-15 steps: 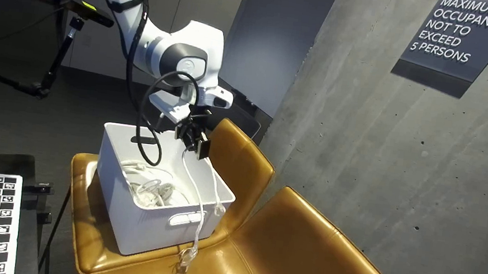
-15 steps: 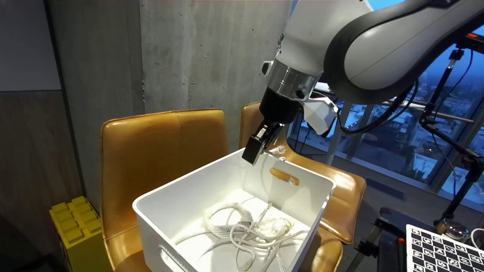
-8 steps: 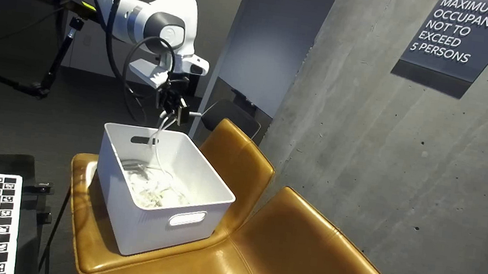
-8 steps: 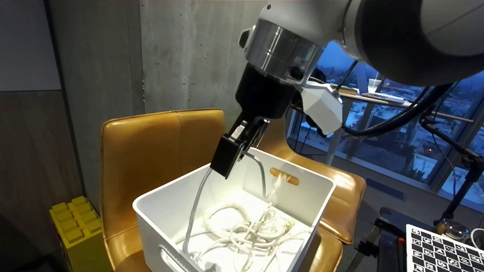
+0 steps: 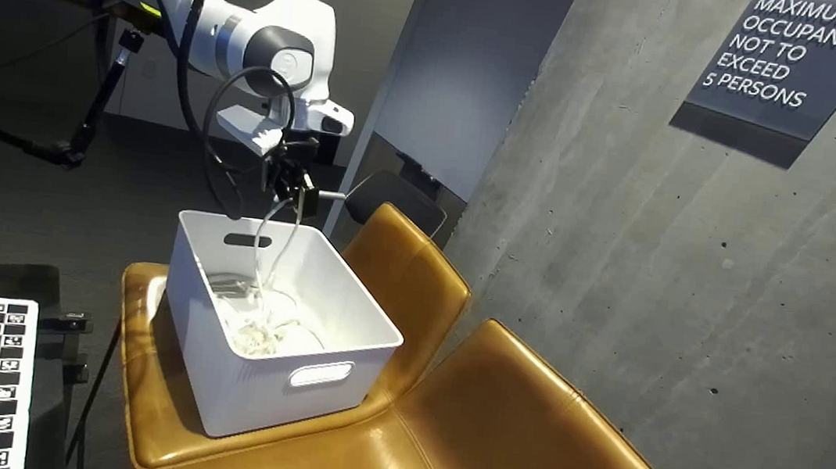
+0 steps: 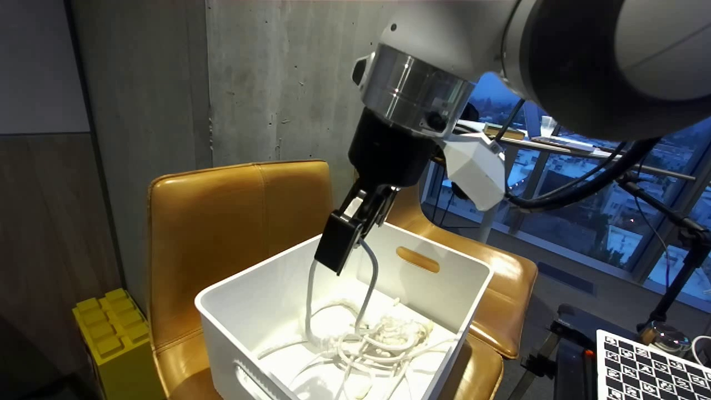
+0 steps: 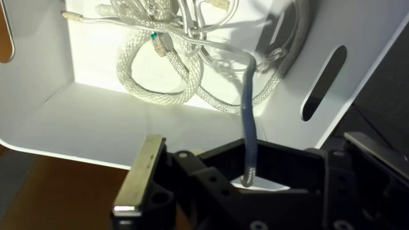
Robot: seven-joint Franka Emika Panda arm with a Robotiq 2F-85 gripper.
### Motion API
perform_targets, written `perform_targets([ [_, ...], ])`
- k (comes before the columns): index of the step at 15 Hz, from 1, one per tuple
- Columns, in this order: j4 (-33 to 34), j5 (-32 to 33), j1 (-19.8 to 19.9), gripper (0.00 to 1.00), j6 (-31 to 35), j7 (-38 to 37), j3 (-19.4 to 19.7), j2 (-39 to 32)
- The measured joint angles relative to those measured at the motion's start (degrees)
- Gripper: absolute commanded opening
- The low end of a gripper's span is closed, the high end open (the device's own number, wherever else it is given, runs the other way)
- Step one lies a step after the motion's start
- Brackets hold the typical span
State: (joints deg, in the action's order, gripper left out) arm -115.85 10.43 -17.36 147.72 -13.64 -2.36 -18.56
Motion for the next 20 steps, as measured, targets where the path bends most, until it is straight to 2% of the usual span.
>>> perform_targets([
  [2, -0.50, 0.00, 0.70, 0.00, 0.00, 0.00, 0.06, -0.22],
  [3, -0.80, 0.00, 1.01, 0.03, 0.00, 0.00, 0.11, -0.24],
  [4, -1.11, 0.00, 1.29, 0.26, 0.00, 0.00, 0.15, -0.25],
  [6, -1.66, 0.00, 1.81, 0.30, 0.00, 0.00, 0.16, -0.25],
  [9, -2.37, -0.99, 2.66, 0.51, 0.24, 0.77, -0.35, -0.11],
  [13, -3.46, -8.91, 5.48, 0.81, 0.24, 5.65, -3.20, 0.58],
  [16, -4.13, -15.04, 8.10, 0.99, 0.14, 10.11, -5.07, 1.23],
  [20, -4.96, -20.71, 10.76, 1.00, -0.85, 14.64, -6.16, 2.13],
])
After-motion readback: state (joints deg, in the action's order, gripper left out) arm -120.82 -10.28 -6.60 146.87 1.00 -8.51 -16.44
